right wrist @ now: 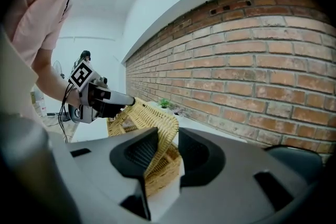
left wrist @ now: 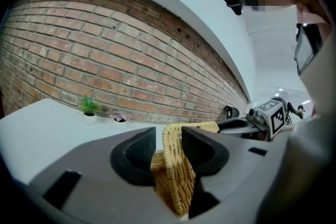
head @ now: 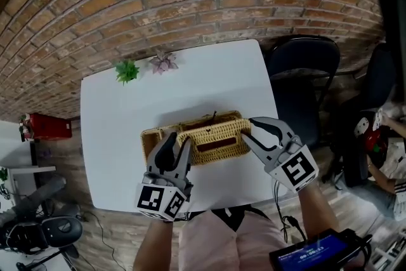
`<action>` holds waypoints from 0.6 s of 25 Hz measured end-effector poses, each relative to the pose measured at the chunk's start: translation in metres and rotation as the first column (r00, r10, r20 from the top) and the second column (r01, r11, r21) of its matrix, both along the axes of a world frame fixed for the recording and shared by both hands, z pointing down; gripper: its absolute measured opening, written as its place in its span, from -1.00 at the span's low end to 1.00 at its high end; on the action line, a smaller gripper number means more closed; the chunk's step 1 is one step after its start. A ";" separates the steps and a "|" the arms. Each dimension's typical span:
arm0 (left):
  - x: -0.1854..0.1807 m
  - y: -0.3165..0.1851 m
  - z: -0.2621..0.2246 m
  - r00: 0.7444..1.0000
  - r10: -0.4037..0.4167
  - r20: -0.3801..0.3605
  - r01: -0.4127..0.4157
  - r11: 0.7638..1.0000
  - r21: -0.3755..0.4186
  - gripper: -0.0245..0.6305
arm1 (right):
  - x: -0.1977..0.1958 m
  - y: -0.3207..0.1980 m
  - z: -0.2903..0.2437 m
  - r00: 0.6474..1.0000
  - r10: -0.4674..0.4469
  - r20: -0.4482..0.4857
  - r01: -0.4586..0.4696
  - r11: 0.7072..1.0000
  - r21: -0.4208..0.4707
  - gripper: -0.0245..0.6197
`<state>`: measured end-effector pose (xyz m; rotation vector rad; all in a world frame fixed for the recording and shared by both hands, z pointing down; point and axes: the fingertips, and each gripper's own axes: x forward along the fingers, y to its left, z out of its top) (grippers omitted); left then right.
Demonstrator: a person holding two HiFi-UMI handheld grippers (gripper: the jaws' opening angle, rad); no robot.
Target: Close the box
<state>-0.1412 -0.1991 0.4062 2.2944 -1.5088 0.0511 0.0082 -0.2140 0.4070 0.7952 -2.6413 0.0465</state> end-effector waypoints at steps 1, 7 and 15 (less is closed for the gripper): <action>-0.002 -0.002 0.002 1.000 -0.008 -0.006 0.008 1.000 -0.011 -0.43 | 0.000 -0.002 0.001 1.000 0.006 0.001 -0.006 1.000 -0.005 -0.53; -0.008 -0.009 0.014 0.999 -0.033 0.010 0.034 0.998 -0.047 -0.37 | 0.000 -0.010 0.010 1.000 0.027 0.004 -0.027 0.999 -0.031 -0.52; -0.014 -0.015 0.027 0.998 -0.054 0.032 0.056 0.996 -0.075 -0.32 | 0.000 -0.017 0.021 0.999 0.046 0.005 -0.046 0.997 -0.058 -0.52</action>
